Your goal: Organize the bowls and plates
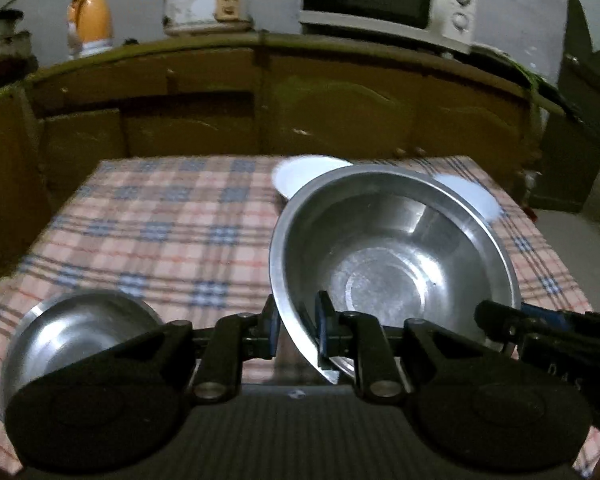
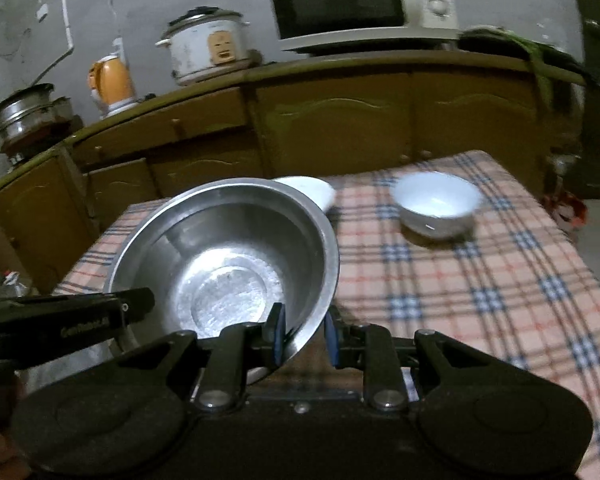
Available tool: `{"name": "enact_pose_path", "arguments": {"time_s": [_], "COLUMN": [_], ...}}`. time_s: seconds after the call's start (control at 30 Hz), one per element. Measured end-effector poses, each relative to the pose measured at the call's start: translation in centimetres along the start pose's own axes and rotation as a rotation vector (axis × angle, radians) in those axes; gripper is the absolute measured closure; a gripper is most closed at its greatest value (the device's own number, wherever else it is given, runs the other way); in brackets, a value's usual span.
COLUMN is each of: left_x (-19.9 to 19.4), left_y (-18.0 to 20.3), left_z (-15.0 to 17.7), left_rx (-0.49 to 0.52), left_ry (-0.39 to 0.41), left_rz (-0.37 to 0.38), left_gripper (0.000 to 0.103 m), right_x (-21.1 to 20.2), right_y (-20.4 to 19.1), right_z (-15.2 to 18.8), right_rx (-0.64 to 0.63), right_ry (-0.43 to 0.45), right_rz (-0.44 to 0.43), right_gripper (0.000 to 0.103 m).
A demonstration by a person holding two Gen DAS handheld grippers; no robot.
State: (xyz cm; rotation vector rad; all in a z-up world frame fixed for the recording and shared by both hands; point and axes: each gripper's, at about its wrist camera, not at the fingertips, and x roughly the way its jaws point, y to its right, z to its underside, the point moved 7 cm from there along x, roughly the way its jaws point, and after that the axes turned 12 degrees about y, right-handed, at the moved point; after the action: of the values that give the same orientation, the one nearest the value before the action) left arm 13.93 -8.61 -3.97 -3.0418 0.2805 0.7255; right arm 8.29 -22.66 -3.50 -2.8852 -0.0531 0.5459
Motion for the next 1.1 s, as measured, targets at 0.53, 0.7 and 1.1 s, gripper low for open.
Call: {"name": "enact_pose_path", "arguments": {"time_s": [0.53,0.7,1.1], "left_x": [1.7,2.0,2.2], "left_y": [6.2,6.5,6.1], "left_z": [7.2,7.7,8.1], "left_rx": [0.076,0.077,0.057], "left_ry": [-0.108,-0.113,-0.121], "left_rz": [0.076,0.071,0.077], "left_gripper": [0.083,0.083,0.078], "right_x": [-1.4,-1.0,-0.9], "right_y": [7.9,8.3,8.2], "right_z": [6.8,7.5,7.2], "right_rx": [0.056,0.058,0.048], "right_ry": [-0.096,-0.106,-0.091], "right_rz": [0.107,0.107,0.115], "right_gripper": [0.076,0.076,0.073]}}
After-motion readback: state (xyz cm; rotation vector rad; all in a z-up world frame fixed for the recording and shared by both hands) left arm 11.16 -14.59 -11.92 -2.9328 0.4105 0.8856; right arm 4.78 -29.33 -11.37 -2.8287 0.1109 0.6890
